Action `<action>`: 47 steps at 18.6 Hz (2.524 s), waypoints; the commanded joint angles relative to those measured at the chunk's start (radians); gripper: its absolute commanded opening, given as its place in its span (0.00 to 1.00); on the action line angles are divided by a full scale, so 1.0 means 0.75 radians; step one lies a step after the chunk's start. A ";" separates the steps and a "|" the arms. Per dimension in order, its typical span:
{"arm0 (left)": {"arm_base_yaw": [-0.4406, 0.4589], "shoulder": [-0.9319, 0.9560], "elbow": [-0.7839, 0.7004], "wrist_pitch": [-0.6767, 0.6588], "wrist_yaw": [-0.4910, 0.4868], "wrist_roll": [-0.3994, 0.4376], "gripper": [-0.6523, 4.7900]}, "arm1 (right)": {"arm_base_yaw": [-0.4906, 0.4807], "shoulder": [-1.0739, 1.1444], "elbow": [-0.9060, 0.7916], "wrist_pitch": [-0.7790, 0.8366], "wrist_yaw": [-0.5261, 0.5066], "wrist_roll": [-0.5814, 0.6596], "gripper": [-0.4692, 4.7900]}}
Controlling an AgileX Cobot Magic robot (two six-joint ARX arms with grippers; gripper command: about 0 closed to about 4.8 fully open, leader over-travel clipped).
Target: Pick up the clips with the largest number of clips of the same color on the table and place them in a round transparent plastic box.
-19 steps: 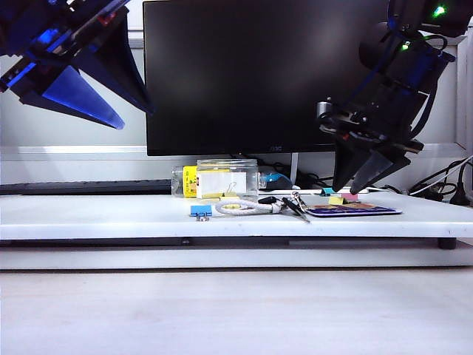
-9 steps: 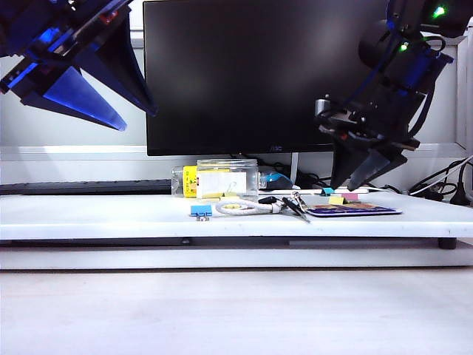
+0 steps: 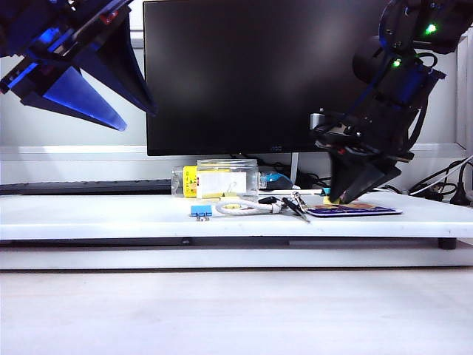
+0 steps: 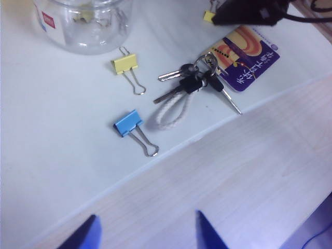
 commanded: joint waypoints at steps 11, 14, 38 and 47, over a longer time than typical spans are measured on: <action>-0.002 -0.004 0.003 0.010 0.006 0.001 0.57 | 0.008 0.005 0.050 -0.043 -0.084 -0.001 0.23; -0.002 -0.004 0.003 0.010 0.005 0.002 0.57 | 0.008 0.004 0.148 -0.111 -0.157 0.001 0.23; -0.001 -0.002 0.003 -0.001 -0.054 0.061 0.57 | 0.217 0.182 0.339 0.346 -0.419 0.235 0.23; -0.001 -0.002 0.003 -0.001 -0.054 0.061 0.57 | 0.218 0.195 0.340 0.340 -0.466 0.253 0.31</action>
